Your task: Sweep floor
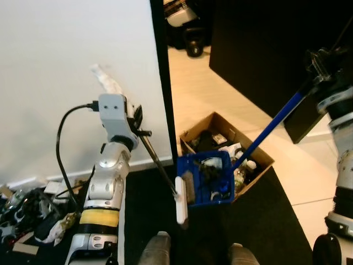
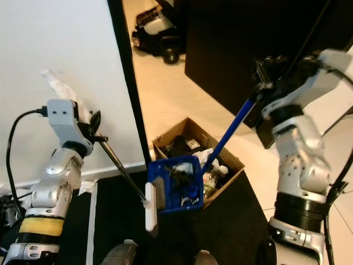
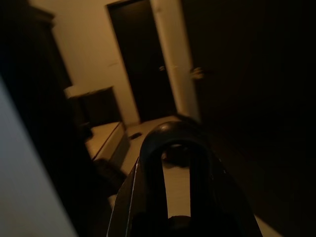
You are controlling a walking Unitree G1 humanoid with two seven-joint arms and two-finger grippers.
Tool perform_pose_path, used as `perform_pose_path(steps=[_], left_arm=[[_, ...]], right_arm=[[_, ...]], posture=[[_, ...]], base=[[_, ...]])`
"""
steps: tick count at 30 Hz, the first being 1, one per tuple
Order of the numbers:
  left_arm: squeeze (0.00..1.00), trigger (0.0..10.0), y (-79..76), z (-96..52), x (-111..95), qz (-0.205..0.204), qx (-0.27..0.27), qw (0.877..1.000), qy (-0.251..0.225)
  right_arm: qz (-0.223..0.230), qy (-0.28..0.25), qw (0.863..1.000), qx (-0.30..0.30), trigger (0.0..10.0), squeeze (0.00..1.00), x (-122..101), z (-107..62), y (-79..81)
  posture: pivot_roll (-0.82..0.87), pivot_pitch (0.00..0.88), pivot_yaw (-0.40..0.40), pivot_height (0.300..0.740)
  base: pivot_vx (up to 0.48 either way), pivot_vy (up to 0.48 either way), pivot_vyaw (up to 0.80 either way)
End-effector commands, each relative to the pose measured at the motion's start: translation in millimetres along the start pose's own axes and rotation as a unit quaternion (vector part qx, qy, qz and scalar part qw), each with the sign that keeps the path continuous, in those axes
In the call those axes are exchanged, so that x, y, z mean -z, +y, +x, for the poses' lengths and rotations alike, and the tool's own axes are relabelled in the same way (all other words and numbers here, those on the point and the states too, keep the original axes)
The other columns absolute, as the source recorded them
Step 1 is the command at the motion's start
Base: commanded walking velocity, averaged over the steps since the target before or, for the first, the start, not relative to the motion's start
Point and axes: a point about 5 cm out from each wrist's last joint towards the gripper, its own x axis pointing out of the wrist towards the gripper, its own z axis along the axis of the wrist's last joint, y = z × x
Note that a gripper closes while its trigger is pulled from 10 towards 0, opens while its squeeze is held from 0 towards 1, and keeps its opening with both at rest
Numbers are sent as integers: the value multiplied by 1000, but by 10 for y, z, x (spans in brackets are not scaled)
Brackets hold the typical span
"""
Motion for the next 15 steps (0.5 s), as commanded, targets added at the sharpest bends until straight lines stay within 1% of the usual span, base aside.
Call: perform_pose_path(steps=[1, 3, 4, 6, 7, 8, 9, 10, 11, 15], left_arm=[[0, 10000, 131, -51, 213, 17, -31, 998, 60], [0, 10000, 190, 0, 113, 16, -46, 998, 45], [0, 10000, 190, 0, 113, 16, -46, 998, 45], [0, 10000, 251, 69, 0, 15, -60, 998, 28], [0, 10000, 266, 99, -33, 16, -63, 998, 23], [0, 10000, 266, 99, -33, 16, -63, 998, 23], [0, 10000, 279, 172, -75, 22, -68, 997, 15], [0, 10000, 279, 172, -75, 22, -68, 997, 15], [0, 10000, 276, 206, -93, 25, -69, 997, 13], [0, 10000, 275, 316, -157, 40, -84, 996, 4]], right_arm=[[36, -125, 991, -19, 10000, 0, -478, 60, 58], [29, -126, 991, -18, 10000, 0, -478, 83, 59], [29, -126, 991, -18, 10000, 0, -478, 83, 59], [15, -119, 993, -13, 10000, 0, -410, 122, 53], [9, -114, 993, -12, 10000, 0, -371, 142, 56], [9, -114, 993, -12, 10000, 0, -371, 142, 56], [7, -105, 994, -10, 10000, 0, -282, 196, 85], [7, -105, 994, -10, 10000, 0, -282, 196, 85], [-2, -98, 995, -13, 10000, 0, -229, 221, 115], [-3, -78, 997, -18, 10000, 0, -11, 288, 209]], posture=[[36, 119, 40, 740], [39, 120, 39, 740], [39, 120, 39, 740], [40, 117, 41, 740], [40, 117, 41, 740], [40, 117, 41, 740], [42, 116, 43, 740], [42, 116, 43, 740], [42, 116, 43, 740], [37, 116, 42, 740]], base=[[251, -386, 0], [249, -339, 0], [247, -322, 0], [272, -309, 0], [289, -304, 0], [289, -304, 0], [296, -307, 0], [296, -307, 0], [292, -304, 0], [303, -293, 0]])
